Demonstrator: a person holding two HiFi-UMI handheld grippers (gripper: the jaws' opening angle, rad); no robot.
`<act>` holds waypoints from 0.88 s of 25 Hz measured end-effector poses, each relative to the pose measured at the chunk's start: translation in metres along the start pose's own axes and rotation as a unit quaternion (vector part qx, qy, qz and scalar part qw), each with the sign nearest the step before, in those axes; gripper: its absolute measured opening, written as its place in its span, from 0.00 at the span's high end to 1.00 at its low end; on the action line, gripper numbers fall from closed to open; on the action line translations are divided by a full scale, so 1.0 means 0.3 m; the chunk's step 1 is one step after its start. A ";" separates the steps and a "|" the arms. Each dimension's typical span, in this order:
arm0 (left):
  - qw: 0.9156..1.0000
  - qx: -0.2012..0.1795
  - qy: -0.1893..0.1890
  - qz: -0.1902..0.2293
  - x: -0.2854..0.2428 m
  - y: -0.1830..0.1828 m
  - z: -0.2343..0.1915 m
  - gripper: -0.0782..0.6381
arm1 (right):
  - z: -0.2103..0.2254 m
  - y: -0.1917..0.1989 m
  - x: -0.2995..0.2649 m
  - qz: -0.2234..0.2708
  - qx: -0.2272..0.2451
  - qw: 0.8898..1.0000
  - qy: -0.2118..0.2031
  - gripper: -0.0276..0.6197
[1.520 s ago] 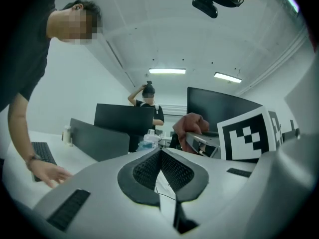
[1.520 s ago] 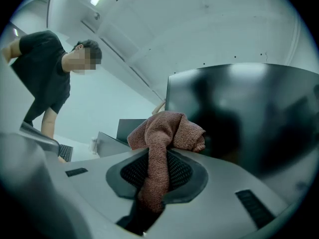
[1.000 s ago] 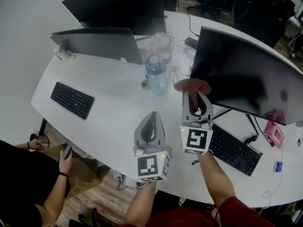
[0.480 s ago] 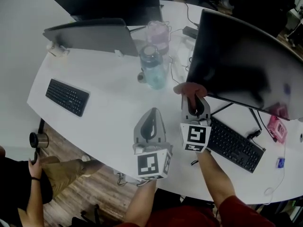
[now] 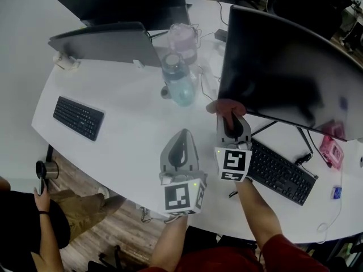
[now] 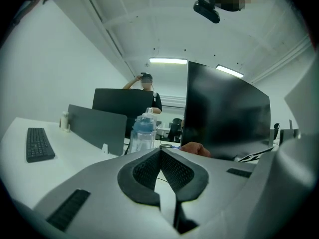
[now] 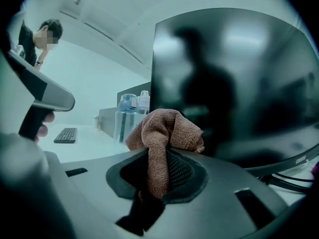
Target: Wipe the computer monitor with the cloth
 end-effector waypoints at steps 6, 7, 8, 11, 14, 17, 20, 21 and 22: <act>1.000 -0.004 0.012 -0.002 0.009 -0.002 0.057 0.86 | 0.046 -0.002 0.048 -0.008 0.001 1.000 0.010 0.84; 1.000 -0.004 0.015 -0.001 0.011 0.000 0.071 0.86 | 0.057 0.000 0.058 -0.008 0.001 1.000 0.012 0.84; 1.000 -0.005 0.018 -0.001 0.012 0.001 0.085 0.86 | 0.069 0.001 0.069 -0.007 0.001 1.000 0.015 0.84; 1.000 -0.007 0.025 -0.001 0.017 -0.002 0.130 0.86 | 0.105 0.003 0.103 -0.007 0.000 1.000 0.022 0.84; 0.999 -0.007 0.032 -0.002 0.025 -0.004 0.178 0.86 | 0.142 0.003 0.140 -0.008 0.002 1.000 0.028 0.84; 0.999 -0.009 0.044 -0.002 0.029 -0.008 0.235 0.86 | 0.188 0.004 0.180 -0.008 0.003 0.999 0.038 0.84; 0.998 -0.011 0.058 -0.005 0.031 -0.010 0.296 0.86 | 0.239 0.007 0.226 -0.011 0.002 0.999 0.052 0.84; 0.998 -0.012 0.062 -0.005 0.033 -0.009 0.317 0.86 | 0.257 0.009 0.243 -0.011 0.001 0.998 0.057 0.84; 0.998 -0.012 0.066 -0.005 0.035 -0.008 0.338 0.86 | 0.275 0.011 0.259 -0.012 0.001 0.998 0.061 0.84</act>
Point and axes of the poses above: the fingertips, and each gripper's own axes: x backward along the fingers, z to its right, y out of its underside, the point moved 8 cm from there along x, backward along the fingers, and after that the axes turned 13 degrees about -y, right-handed, at the moved point
